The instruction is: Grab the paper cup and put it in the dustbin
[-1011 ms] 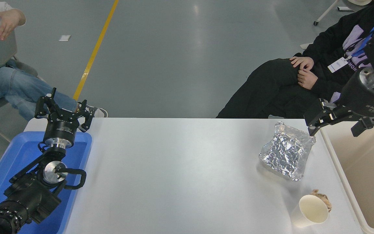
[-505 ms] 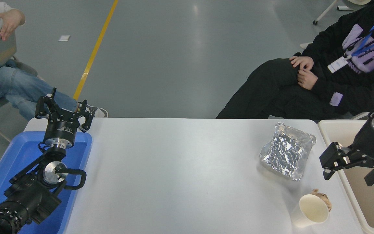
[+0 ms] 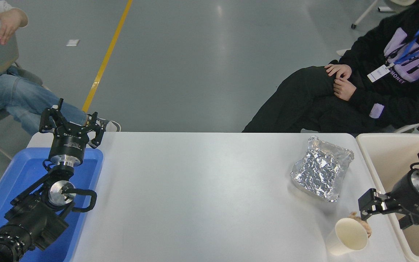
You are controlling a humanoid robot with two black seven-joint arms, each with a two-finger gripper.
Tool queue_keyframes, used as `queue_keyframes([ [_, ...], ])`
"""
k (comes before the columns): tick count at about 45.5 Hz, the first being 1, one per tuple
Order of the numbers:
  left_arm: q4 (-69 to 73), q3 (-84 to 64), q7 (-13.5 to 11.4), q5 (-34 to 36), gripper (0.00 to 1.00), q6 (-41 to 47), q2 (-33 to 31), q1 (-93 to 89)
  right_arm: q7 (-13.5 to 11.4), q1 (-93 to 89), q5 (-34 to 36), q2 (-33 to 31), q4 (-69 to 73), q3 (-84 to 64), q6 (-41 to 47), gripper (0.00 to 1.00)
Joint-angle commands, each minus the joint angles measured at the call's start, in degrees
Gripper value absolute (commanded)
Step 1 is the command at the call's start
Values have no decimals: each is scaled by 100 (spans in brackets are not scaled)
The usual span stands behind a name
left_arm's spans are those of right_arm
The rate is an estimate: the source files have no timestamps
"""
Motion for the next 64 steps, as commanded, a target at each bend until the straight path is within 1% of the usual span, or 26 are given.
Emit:
queue_keyframes([
  [1, 5, 0, 0, 1, 99, 0, 0, 0, -1, -752, 11, 140, -189, 312, -588, 91],
  [14, 5, 0, 0, 1, 99, 0, 0, 0, -1, -1296, 11, 272, -646, 672, -614, 91],
  [17, -4, 0, 0, 1, 99, 0, 0, 0, -1, -1367, 11, 351, -690, 708, -614, 90],
  [18, 5, 0, 0, 10, 99, 0, 0, 0, -1, -1376, 11, 352, -690, 708, -614, 88],
  [21, 5, 0, 0, 1, 99, 0, 0, 0, -1, -1367, 11, 352, -690, 708, -614, 68],
  [23, -4, 0, 0, 1, 99, 0, 0, 0, -1, -1367, 11, 343, -690, 699, -614, 57],
  [26, -4, 0, 0, 1, 99, 0, 0, 0, -1, -1341, 20, 316, -690, 699, -614, 33],
  [27, 5, 0, 0, 1, 99, 0, 0, 0, -9, -1350, 20, 316, -690, 690, -614, 26],
  [28, -4, 0, 0, 1, 99, 0, 0, 0, -9, -1341, 20, 308, -690, 690, -606, 22],
  [29, -4, 0, 0, 1, 99, 0, 0, 0, -9, -1341, 20, 308, -690, 690, -606, 15],
  [32, -4, 0, 0, 1, 99, 0, 0, 0, -9, -1341, 20, 308, -690, 672, -579, 1],
  [33, -4, 0, 0, 1, 99, 0, 0, 0, -9, -1341, 29, 308, -690, 672, -571, 0],
  [42, 5, 0, 0, 1, 99, 0, 0, 0, -9, -1341, 380, 308, -690, 637, -553, 0],
  [59, -4, 0, 0, 1, 99, 0, 0, 0, -9, -1245, 451, 264, -638, 620, -509, 0],
  [64, -4, 0, 0, 1, 99, 0, 0, 0, -1, -832, 495, 123, -418, 480, -246, 0],
])
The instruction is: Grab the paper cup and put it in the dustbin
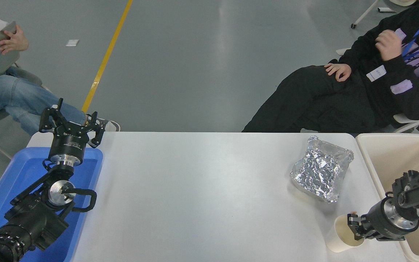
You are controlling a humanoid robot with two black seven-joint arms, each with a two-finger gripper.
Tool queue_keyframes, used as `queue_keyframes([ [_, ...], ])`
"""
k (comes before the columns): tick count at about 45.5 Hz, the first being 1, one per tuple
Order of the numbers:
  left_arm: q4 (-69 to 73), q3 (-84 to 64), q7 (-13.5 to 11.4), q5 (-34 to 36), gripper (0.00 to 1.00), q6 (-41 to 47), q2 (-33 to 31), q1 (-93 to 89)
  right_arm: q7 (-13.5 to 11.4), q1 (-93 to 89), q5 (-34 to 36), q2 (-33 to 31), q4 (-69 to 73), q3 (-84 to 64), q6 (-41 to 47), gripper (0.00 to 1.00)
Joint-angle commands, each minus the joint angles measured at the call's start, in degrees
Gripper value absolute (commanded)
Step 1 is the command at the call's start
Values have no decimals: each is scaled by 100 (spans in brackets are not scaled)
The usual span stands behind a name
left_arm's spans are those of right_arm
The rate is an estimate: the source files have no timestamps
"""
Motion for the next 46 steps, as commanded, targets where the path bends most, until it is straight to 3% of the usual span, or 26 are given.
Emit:
queue_keyframes([
  [1, -2, 0, 0, 7, 99, 0, 0, 0, 0, 567, 93, -187, 293, -209, 399, 0],
  [19, -2, 0, 0, -1, 99, 0, 0, 0, 18, 3740, 181, -442, 803, -1308, 3317, 0],
  [35, 6, 0, 0, 7, 99, 0, 0, 0, 18, 5656, 199, -275, 909, -1572, 3371, 0],
  [46, -2, 0, 0, -1, 99, 0, 0, 0, 18, 6044, 207, -213, 909, -1642, 3371, 0],
])
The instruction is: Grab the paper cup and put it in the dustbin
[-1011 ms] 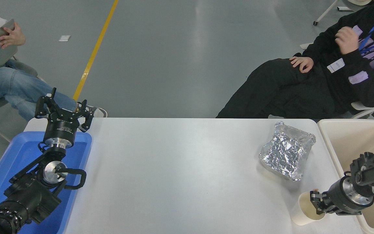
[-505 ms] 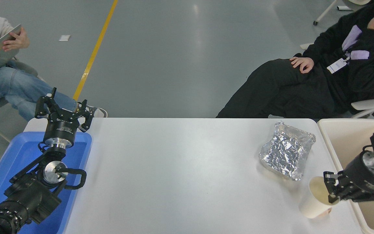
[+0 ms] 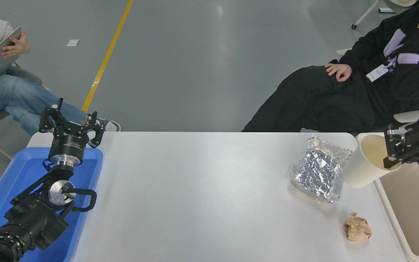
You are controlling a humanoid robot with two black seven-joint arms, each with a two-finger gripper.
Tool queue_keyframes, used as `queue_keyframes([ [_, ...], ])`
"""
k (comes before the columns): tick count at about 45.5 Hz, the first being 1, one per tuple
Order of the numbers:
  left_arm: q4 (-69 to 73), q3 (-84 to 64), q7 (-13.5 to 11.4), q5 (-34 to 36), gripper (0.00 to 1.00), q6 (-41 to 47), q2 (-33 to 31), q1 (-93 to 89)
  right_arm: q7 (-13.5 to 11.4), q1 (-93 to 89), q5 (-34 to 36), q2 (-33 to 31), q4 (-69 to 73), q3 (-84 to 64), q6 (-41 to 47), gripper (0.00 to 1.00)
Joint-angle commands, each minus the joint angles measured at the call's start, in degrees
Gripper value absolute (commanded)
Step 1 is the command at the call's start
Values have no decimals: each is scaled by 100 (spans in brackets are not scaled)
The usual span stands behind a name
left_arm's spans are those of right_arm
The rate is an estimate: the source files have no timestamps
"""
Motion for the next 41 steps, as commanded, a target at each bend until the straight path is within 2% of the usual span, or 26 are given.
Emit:
queue_keyframes([
  [1, -2, 0, 0, 1, 99, 0, 0, 2, 1, 624, 14, 67, 28, -101, 87, 0],
  [24, -2, 0, 0, -8, 99, 0, 0, 2, -8, 563, -56, -56, -34, -127, 87, 0],
  [32, 7, 0, 0, -8, 99, 0, 0, 2, -8, 238, -153, -521, -472, -347, 87, 0],
  [41, 7, 0, 0, -8, 99, 0, 0, 2, 1, -1088, -74, -1408, -1676, -137, 87, 0],
])
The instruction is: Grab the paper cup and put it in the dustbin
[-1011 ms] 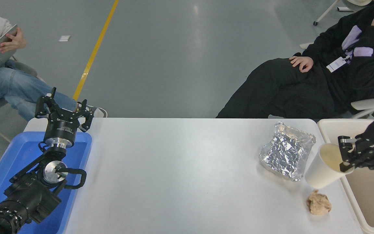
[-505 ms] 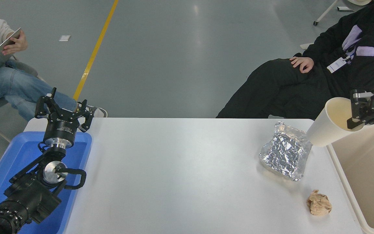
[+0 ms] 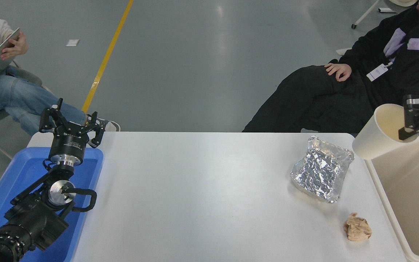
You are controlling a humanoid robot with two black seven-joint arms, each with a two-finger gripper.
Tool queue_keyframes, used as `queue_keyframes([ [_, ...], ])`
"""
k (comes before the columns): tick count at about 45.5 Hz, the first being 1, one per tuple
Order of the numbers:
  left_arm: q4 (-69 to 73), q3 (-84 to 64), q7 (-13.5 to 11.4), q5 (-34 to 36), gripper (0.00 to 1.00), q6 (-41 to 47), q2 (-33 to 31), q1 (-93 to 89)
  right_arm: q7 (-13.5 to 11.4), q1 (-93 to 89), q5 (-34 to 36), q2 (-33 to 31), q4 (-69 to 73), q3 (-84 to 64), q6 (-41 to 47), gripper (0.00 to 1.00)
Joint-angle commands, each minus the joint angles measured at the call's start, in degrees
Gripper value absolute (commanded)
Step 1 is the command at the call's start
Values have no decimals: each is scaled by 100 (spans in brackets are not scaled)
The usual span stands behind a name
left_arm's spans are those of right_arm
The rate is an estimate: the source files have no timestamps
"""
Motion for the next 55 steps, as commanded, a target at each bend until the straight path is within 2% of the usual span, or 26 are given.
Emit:
queue_keyframes([
  [1, -4, 0, 0, 0, 99, 0, -1, -1, 10, -1287, 39, -922, -1136, 154, -216, 0],
  [8, -4, 0, 0, 0, 99, 0, -1, -1, 10, -2439, 39, -1643, -1365, 655, -2053, 0],
  [12, 5, 0, 0, 0, 99, 0, -1, -1, 10, -3124, -13, -1828, -1681, 910, -2722, 0],
  [20, 5, 0, 0, 0, 99, 0, -1, -1, 10, -4987, -22, -1416, -2727, 1420, -3285, 0],
  [24, -4, 0, 0, 0, 99, 0, -1, -1, 10, -5796, 48, -1064, -3105, 1552, -3890, 0],
  [27, 5, 0, 0, 0, 99, 0, -1, -1, 1, -6070, 48, -1037, -3307, 1622, -4225, 0],
  [36, -4, 0, 0, 0, 99, 0, -1, -1, -8, -7132, 118, -607, -4150, 2166, -4507, 0],
  [49, 5, 0, 0, 0, 99, 0, -1, -1, -122, -8486, 883, -9, -5645, 2563, -4481, 0],
  [55, -4, 0, 0, 0, 99, 0, -1, -1, -131, -9074, 953, 368, -6285, 2571, -4481, 0],
])
